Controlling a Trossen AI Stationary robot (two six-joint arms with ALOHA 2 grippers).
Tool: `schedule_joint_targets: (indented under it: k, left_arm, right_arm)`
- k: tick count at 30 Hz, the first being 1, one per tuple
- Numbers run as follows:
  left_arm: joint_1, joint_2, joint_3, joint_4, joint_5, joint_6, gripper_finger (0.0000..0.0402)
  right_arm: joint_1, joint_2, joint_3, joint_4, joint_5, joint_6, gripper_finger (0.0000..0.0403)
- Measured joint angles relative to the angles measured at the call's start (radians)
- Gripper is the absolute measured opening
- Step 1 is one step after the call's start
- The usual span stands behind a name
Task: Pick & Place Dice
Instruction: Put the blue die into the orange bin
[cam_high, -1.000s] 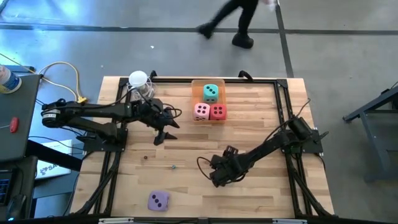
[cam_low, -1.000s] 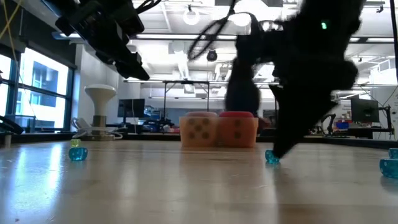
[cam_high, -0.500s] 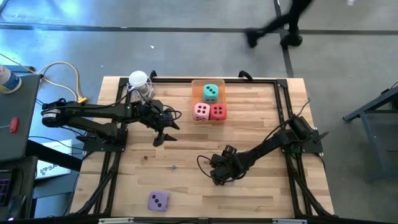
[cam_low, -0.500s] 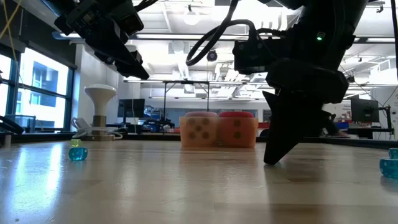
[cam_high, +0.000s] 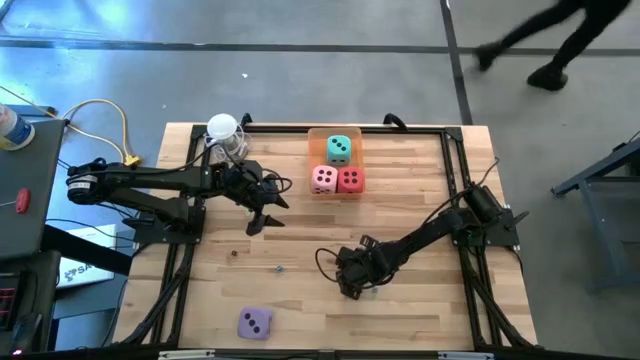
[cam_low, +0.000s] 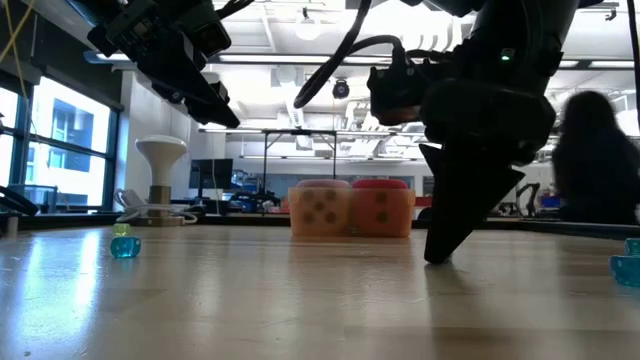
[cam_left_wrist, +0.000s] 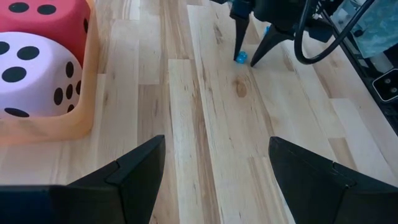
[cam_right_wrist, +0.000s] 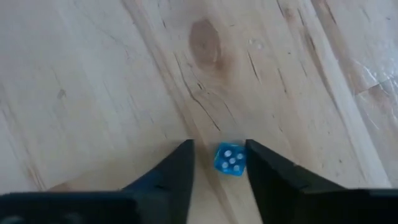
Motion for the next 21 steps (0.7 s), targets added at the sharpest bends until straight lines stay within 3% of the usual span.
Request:
schedule_joint_targets:
  k: [5,12,16,21]
  left_arm:
    - [0.0,0.0,0.0,0.0,0.0,0.0,0.0278]
    - [0.0,0.0,0.0,0.0,0.0,0.0,0.0278]
    - [0.0,0.0,0.0,0.0,0.002,0.0,0.0278]
    - [0.0,0.0,0.0,0.031,0.123,0.0,0.0278]
  right_arm:
    - [-0.008,0.0,0.0,-0.002,-0.019,-0.02,0.0039]
    - [-0.007,-0.011,-0.002,-0.006,-0.012,-0.033,0.0036]
    - [-0.008,-0.04,-0.003,-0.099,0.02,-0.02,0.0038]
    - [-0.022,-0.127,0.016,-0.261,0.151,0.047,0.0038]
